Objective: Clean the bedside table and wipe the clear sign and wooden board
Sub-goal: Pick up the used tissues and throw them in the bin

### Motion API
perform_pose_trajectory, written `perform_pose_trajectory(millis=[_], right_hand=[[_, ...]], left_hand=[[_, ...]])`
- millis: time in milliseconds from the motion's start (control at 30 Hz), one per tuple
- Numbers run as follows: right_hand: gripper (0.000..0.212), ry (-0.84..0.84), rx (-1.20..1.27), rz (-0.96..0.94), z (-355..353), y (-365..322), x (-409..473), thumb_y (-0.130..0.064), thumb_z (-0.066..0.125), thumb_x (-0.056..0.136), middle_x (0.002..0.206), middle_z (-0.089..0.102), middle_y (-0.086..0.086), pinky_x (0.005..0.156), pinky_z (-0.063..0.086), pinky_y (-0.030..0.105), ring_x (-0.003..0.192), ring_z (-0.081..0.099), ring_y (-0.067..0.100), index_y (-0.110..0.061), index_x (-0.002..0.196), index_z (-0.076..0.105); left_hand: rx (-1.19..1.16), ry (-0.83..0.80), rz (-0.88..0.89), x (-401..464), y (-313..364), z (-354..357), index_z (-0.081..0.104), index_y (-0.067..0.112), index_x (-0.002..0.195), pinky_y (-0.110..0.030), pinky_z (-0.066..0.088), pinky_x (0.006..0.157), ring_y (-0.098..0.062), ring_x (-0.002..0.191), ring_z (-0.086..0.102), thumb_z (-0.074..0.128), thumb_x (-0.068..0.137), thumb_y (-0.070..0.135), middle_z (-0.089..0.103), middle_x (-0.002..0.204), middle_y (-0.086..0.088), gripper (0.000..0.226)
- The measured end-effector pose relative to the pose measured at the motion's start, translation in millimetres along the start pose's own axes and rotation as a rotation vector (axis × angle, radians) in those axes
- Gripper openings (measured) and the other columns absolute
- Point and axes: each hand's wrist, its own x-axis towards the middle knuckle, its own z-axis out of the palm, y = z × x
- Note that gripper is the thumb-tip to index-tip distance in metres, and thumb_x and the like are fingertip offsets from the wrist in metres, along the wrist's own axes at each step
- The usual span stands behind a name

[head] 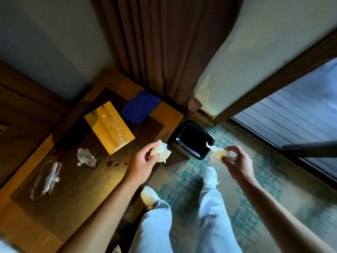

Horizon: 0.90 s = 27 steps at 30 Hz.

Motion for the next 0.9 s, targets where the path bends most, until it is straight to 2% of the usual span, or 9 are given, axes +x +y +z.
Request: perform_pose_trajectory(millis=[67, 133, 233, 300, 433, 500, 600, 767, 900], right_hand=[[0.028, 0.005, 0.000, 0.007, -7, 18, 12, -0.011, 0.079, 0.078, 0.086, 0.072, 0.009, 0.060, 0.039, 0.026, 0.067, 0.060, 0.023, -0.021, 0.102, 0.071], [0.030, -0.001, 0.034, 0.022, -8, 38, 28, -0.016, 0.080, 0.079, 0.090, 0.073, 0.006, 0.067, 0.047, 0.030, 0.072, 0.065, 0.026, -0.026, 0.105, 0.069], [0.036, -0.030, 0.098, 0.046, -6, 68, 58, -0.020, 0.079, 0.079, 0.092, 0.072, 0.004, 0.072, 0.061, 0.048, 0.075, 0.070, 0.030, -0.037, 0.107, 0.064], [0.029, -0.047, 0.095, 0.052, -4, 78, 79, -0.016, 0.075, 0.080, 0.085, 0.073, 0.007, 0.064, 0.061, 0.048, 0.065, 0.070, 0.032, -0.036, 0.098, 0.064], [0.029, -0.116, 0.057, 0.084, 13, 100, 131, -0.011, 0.071, 0.079, 0.081, 0.075, 0.004, 0.060, 0.062, 0.040, 0.062, 0.071, 0.029, -0.040, 0.079, 0.068], [0.026, -0.142, 0.061, 0.103, 29, 109, 154, -0.013, 0.072, 0.081, 0.087, 0.076, 0.002, 0.069, 0.063, 0.044, 0.072, 0.073, 0.025, -0.039, 0.079, 0.070], [0.016, -0.187, 0.040, 0.052, 56, 114, 184, -0.020, 0.072, 0.086, 0.100, 0.073, 0.002, 0.089, 0.055, 0.030, 0.091, 0.070, 0.021, -0.029, 0.099, 0.076], [0.038, -0.304, -0.081, -0.081, 106, 122, 215, -0.013, 0.063, 0.085, 0.112, 0.065, 0.004, 0.087, 0.046, 0.024, 0.102, 0.066, 0.025, -0.022, 0.121, 0.071], [0.038, -0.280, -0.236, -0.215, 140, 131, 229, -0.013, 0.061, 0.082, 0.119, 0.065, 0.001, 0.081, 0.045, 0.030, 0.100, 0.064, 0.027, -0.024, 0.118, 0.063]], left_hand=[[0.005, -0.012, -0.026, 5, 0, 27, 0.067, 0.035, 0.112, -0.003, 0.043, 0.087, 0.017, 0.107, 0.058, 0.064, 0.091, 0.000, 0.065, 0.121, 0.014, 0.041], [0.000, -0.012, -0.061, 15, 1, 51, 0.067, 0.019, 0.113, 0.002, 0.041, 0.081, 0.024, 0.097, 0.057, 0.064, 0.090, -0.005, 0.064, 0.116, 0.011, 0.034], [0.046, 0.014, -0.110, 33, -2, 89, 0.067, 0.012, 0.116, 0.003, 0.042, 0.075, 0.014, 0.092, 0.060, 0.066, 0.090, -0.004, 0.064, 0.113, 0.008, 0.030], [0.075, 0.035, -0.147, 51, -3, 112, 0.066, 0.009, 0.116, 0.002, 0.043, 0.074, 0.005, 0.091, 0.059, 0.065, 0.089, -0.005, 0.063, 0.111, 0.005, 0.030], [0.163, 0.098, -0.204, 100, -24, 162, 0.065, 0.028, 0.107, -0.032, 0.053, 0.092, -0.018, 0.102, 0.064, 0.065, 0.087, 0.000, 0.069, 0.114, 0.003, 0.034], [0.220, 0.137, -0.253, 121, -35, 183, 0.067, 0.030, 0.109, -0.032, 0.051, 0.088, -0.020, 0.103, 0.065, 0.063, 0.088, 0.005, 0.071, 0.116, 0.004, 0.033], [0.273, 0.180, -0.301, 151, -54, 215, 0.069, 0.029, 0.113, -0.033, 0.054, 0.086, -0.021, 0.099, 0.066, 0.061, 0.089, 0.008, 0.072, 0.115, 0.005, 0.033], [0.352, 0.212, -0.337, 192, -98, 248, 0.072, 0.030, 0.116, -0.036, 0.056, 0.088, -0.024, 0.104, 0.069, 0.062, 0.091, 0.015, 0.075, 0.118, 0.003, 0.030], [0.480, 0.224, -0.327, 212, -128, 263, 0.069, 0.034, 0.117, -0.037, 0.055, 0.084, -0.028, 0.105, 0.068, 0.067, 0.092, 0.023, 0.074, 0.117, 0.002, 0.028]])
